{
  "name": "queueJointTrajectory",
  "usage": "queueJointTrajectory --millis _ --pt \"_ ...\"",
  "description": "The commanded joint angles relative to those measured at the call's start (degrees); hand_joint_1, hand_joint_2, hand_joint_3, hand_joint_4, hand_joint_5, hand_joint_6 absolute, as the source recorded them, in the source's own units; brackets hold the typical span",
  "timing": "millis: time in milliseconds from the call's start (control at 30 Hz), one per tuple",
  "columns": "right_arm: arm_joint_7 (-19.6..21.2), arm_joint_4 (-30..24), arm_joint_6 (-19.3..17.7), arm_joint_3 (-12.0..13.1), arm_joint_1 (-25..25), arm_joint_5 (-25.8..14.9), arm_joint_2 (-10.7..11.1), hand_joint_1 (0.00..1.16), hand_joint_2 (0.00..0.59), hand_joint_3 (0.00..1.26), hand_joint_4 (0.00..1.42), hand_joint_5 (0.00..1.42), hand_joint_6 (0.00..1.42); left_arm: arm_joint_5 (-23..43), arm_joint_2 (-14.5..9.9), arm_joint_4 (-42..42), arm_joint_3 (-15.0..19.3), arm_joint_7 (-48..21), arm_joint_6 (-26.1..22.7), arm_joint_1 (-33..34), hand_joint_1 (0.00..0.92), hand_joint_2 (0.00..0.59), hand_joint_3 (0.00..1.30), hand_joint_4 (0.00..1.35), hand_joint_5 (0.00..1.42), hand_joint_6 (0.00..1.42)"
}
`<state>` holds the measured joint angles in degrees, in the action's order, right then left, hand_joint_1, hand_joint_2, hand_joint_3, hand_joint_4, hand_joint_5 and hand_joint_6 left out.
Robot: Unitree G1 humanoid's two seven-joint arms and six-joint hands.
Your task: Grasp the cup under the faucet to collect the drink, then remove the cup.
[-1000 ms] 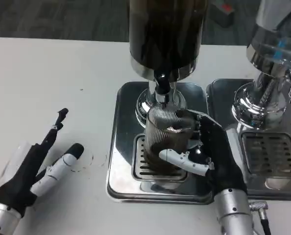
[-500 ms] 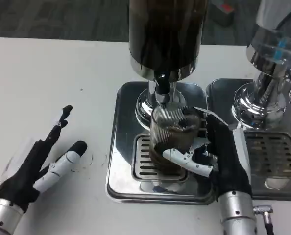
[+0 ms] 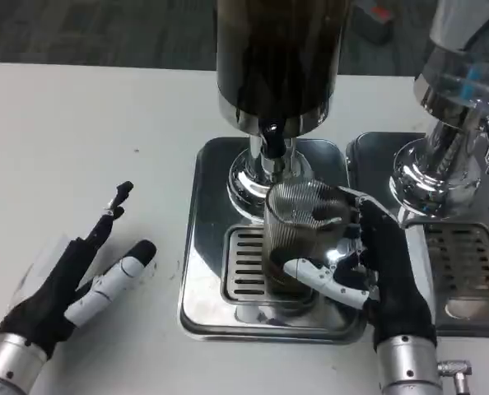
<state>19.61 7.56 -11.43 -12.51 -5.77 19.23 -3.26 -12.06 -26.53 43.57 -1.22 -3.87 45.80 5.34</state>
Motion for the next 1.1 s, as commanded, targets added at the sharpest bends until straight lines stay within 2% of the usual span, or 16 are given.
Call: queueJointTrajectory --millis 33,633,1100 --pt "1.10 -2.79 -2.47 0.02 -0.88 0.38 -0.78 1.01 0.193 0.55 0.65 0.80 1.07 -1.62 -0.83 0.45 -0.63 0.18 0.99 0.85 0.000 0.152 0.01 0.00 0.03 0.00" --pt "-0.06 -6.17 -2.51 0.12 -4.14 -0.23 -0.38 1.00 0.196 0.56 0.67 0.81 1.09 -3.59 -1.17 0.74 -0.84 0.52 1.59 1.52 0.000 0.148 0.00 0.00 0.02 0.00" --pt "-3.53 -11.74 -2.86 -0.94 -9.14 -0.81 0.62 0.92 0.217 0.59 0.72 0.81 1.09 -15.82 -8.02 -3.61 -3.42 8.42 3.07 1.59 0.000 0.144 0.00 0.00 0.00 0.00"
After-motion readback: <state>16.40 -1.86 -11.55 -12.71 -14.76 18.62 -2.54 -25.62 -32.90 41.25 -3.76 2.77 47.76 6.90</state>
